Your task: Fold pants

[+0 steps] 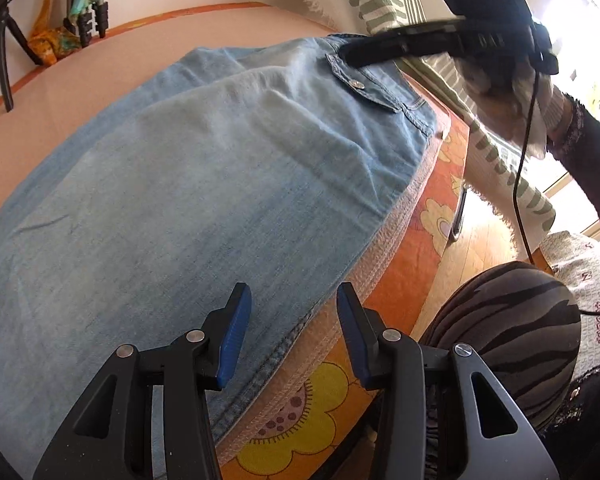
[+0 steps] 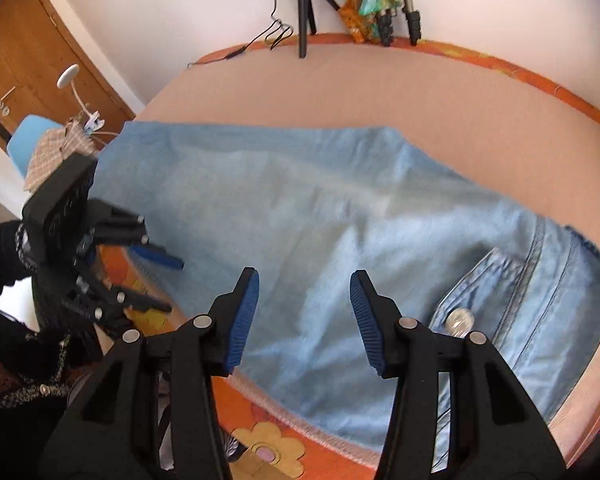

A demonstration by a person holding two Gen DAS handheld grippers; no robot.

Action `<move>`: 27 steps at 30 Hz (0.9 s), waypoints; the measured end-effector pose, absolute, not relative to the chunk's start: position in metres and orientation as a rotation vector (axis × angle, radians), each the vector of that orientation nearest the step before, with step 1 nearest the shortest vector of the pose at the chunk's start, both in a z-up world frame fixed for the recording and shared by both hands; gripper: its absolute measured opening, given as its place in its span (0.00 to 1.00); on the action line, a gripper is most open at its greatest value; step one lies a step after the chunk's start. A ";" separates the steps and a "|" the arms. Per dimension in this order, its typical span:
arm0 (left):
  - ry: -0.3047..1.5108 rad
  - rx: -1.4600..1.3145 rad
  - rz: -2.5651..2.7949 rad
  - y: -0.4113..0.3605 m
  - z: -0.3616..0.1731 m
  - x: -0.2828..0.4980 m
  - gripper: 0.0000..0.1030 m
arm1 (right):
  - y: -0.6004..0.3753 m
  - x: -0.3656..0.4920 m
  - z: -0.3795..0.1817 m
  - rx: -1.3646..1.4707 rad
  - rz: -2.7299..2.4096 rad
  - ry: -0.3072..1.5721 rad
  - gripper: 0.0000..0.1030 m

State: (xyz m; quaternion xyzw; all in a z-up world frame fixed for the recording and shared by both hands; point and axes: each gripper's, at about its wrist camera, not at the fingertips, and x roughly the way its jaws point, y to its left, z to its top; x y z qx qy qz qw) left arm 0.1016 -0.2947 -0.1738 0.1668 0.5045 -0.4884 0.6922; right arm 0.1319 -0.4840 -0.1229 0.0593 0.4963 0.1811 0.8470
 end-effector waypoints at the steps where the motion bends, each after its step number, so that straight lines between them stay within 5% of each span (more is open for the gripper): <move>1: 1.109 0.387 -1.092 -0.295 -0.176 0.099 0.40 | -0.491 0.146 -0.119 0.134 0.365 1.029 0.49; 10: 1.125 0.318 -1.103 -0.290 -0.176 0.103 0.40 | -0.530 0.273 -0.169 0.256 0.288 1.113 0.57; 12: 1.118 0.321 -1.106 -0.290 -0.175 0.102 0.40 | -0.522 0.279 -0.180 0.244 0.324 1.137 0.47; 13: 1.117 0.318 -1.109 -0.289 -0.176 0.102 0.40 | -0.515 0.279 -0.183 0.219 0.338 1.145 0.26; 14: 1.118 0.312 -1.111 -0.288 -0.176 0.102 0.40 | -0.509 0.278 -0.186 0.188 0.340 1.160 0.16; 20: 1.100 0.287 -1.114 -0.287 -0.178 0.101 0.40 | -0.498 0.283 -0.174 0.055 0.271 1.091 0.01; 27: 1.148 0.253 -1.103 -0.279 -0.172 0.104 0.40 | -0.508 0.287 -0.168 0.111 0.212 1.083 0.08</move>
